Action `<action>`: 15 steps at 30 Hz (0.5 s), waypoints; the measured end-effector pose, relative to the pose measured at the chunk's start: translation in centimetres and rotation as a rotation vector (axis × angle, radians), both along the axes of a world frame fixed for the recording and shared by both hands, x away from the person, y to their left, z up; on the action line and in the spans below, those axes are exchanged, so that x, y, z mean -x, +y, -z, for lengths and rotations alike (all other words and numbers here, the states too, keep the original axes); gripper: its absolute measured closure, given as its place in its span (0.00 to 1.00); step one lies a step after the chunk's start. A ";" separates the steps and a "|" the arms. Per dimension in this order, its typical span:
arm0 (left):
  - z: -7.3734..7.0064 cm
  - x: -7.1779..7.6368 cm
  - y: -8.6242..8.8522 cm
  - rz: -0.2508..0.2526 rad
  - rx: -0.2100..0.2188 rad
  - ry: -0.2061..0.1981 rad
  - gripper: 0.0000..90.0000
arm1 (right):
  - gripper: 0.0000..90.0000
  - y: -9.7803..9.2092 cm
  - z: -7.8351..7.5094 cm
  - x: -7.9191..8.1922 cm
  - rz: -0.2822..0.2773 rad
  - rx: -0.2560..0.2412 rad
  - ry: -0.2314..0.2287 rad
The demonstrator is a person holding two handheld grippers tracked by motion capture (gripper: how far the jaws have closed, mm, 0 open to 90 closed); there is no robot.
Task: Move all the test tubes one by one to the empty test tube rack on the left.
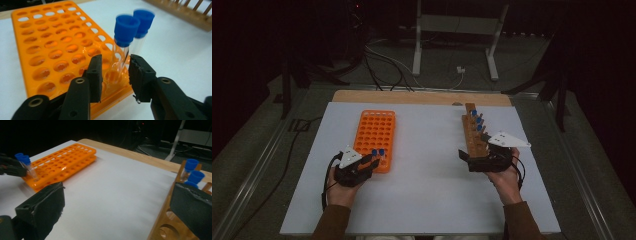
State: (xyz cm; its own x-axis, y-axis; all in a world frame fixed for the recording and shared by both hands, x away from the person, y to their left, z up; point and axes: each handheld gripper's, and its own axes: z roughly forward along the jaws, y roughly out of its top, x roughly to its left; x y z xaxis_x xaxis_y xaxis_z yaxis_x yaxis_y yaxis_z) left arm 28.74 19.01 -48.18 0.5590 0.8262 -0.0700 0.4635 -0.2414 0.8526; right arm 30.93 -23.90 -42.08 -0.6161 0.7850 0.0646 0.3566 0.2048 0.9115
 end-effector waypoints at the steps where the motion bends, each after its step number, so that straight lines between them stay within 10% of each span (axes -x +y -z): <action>1: -0.2 0.1 0.3 -0.003 0.022 -0.003 0.69 | 0.00 -0.1 0.0 -0.1 0.004 0.002 0.001; 9: -1.6 1.3 2.9 -0.059 0.145 -0.069 0.58 | 0.00 -1.4 -0.2 -0.9 0.050 0.018 -0.003; 15: -2.0 1.6 3.5 -0.116 0.133 -0.104 0.30 | 0.00 -2.0 -0.1 -1.8 0.089 0.025 -0.004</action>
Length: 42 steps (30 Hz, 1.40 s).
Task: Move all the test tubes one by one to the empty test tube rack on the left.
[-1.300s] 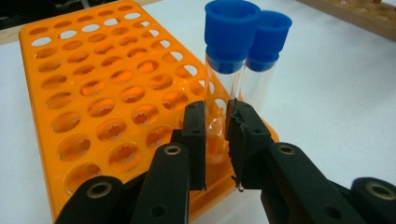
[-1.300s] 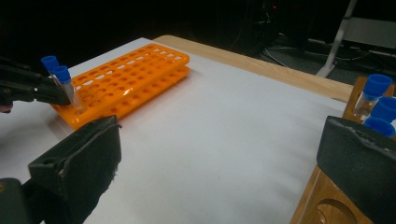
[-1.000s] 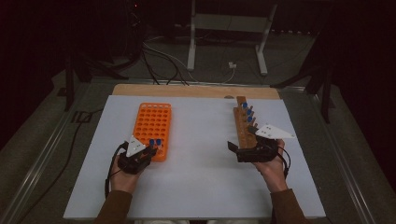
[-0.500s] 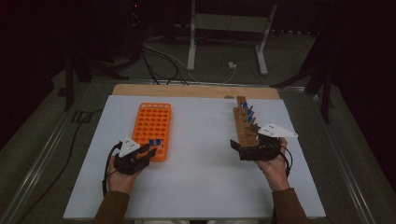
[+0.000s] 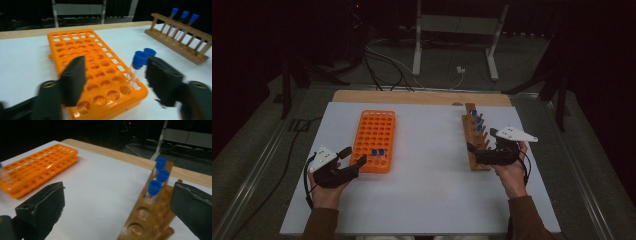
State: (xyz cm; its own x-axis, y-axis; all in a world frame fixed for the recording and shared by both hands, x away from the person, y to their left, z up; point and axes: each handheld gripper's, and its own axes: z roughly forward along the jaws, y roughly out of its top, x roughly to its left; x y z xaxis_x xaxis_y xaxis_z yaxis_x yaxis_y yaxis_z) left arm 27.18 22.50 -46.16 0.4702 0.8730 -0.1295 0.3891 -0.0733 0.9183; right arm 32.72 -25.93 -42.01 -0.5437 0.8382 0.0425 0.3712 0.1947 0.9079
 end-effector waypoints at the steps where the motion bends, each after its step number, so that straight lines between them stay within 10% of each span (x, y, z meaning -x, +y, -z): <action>1: 0.0 0.0 0.0 -0.018 -0.005 0.004 0.24 | 0.00 -0.1 0.1 -0.2 0.003 0.005 0.002; 6: -0.2 0.1 0.1 -0.068 -0.033 0.008 0.01 | 0.04 -0.1 0.5 -1.4 0.007 0.055 0.013; 15: 0.1 0.1 0.1 -0.067 -0.033 0.013 0.01 | 0.20 -0.5 2.0 -3.5 0.051 0.105 0.066; 29: 0.2 0.1 0.2 -0.073 -0.029 0.023 0.01 | 0.84 -0.7 3.7 -5.2 0.107 0.119 0.063; 42: 0.2 0.1 0.3 -0.077 -0.027 0.022 0.01 | 0.84 -0.5 4.2 -6.1 0.133 0.115 0.072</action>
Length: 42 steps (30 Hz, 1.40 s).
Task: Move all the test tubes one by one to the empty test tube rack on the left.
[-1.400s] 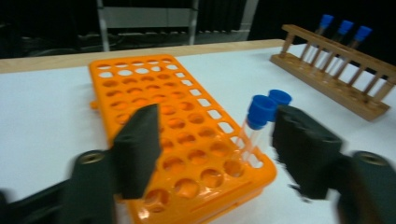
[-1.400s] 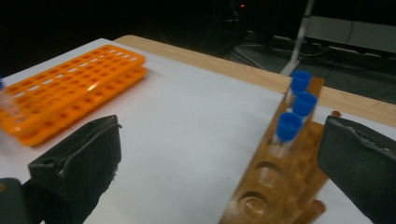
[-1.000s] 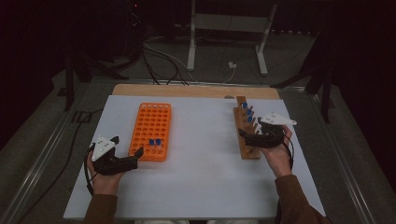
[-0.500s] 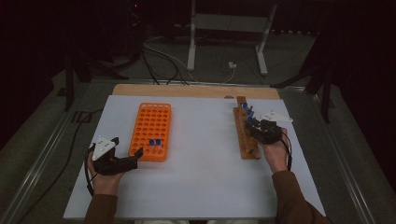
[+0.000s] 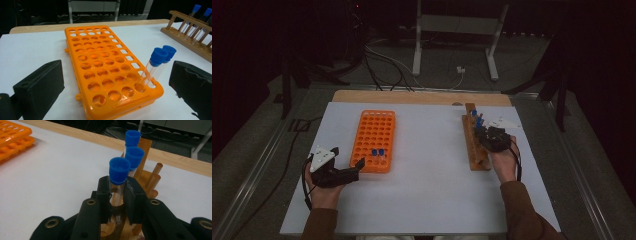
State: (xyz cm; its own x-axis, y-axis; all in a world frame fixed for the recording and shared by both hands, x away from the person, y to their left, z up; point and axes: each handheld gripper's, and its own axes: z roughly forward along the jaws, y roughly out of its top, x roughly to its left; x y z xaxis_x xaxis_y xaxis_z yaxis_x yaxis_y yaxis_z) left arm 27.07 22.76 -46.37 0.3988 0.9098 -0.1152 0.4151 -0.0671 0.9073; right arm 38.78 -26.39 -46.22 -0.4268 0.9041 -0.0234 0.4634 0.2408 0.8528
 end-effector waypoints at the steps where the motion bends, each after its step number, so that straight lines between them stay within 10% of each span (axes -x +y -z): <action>1: 0.0 0.0 0.0 0.001 0.000 0.001 0.01 | 0.84 0.0 0.0 -0.1 0.002 -0.003 0.001; 42: 0.2 -0.1 0.0 -0.003 -0.009 0.007 0.01 | 0.85 -1.0 -3.4 1.4 0.004 -0.060 -0.071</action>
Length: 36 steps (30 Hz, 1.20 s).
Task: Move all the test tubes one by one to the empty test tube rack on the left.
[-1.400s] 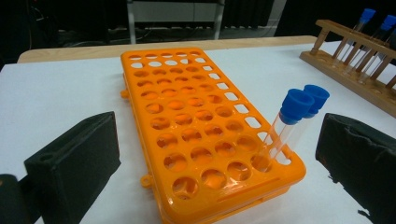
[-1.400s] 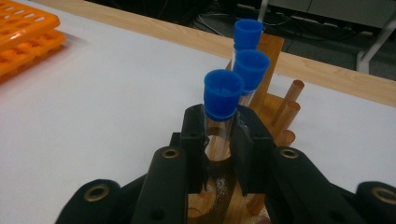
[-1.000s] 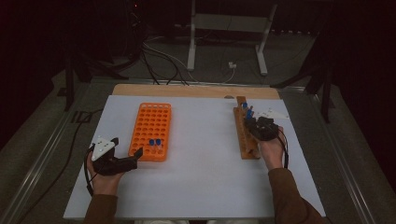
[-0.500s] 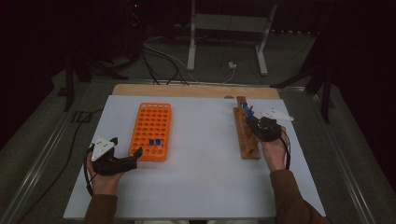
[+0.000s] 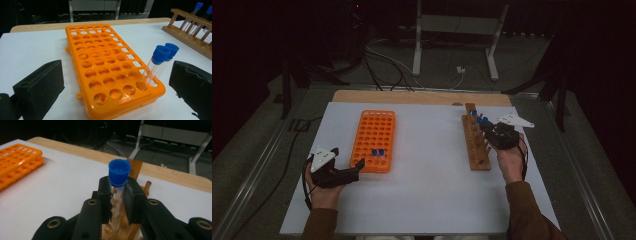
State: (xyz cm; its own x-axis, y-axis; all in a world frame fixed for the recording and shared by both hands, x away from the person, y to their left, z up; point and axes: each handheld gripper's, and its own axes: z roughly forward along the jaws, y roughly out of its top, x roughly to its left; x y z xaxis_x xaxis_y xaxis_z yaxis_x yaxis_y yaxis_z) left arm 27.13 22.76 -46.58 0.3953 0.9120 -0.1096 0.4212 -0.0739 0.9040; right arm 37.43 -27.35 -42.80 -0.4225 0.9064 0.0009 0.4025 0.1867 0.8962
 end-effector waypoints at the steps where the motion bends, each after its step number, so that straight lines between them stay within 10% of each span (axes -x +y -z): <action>1: 0.0 0.0 0.0 0.000 -0.001 0.001 0.01 | 0.85 -0.1 -0.2 0.0 0.000 0.000 -0.004; 16: 0.0 0.0 -0.1 0.004 0.001 0.002 0.01 | 0.85 0.3 -3.2 0.9 -0.029 -0.003 -0.061; 36: -0.6 0.1 -0.3 0.026 -0.002 -0.008 0.01 | 0.85 4.5 -2.9 1.8 -0.168 -0.014 -0.029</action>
State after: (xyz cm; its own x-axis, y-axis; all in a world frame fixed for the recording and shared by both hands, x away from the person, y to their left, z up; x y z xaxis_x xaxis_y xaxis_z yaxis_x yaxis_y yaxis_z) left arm 27.00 22.46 -46.00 0.4202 0.9014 -0.1043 0.4116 -0.0869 0.9072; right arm 35.65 -22.86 -39.89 -0.5677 0.8232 -0.0017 0.3403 0.2365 0.9101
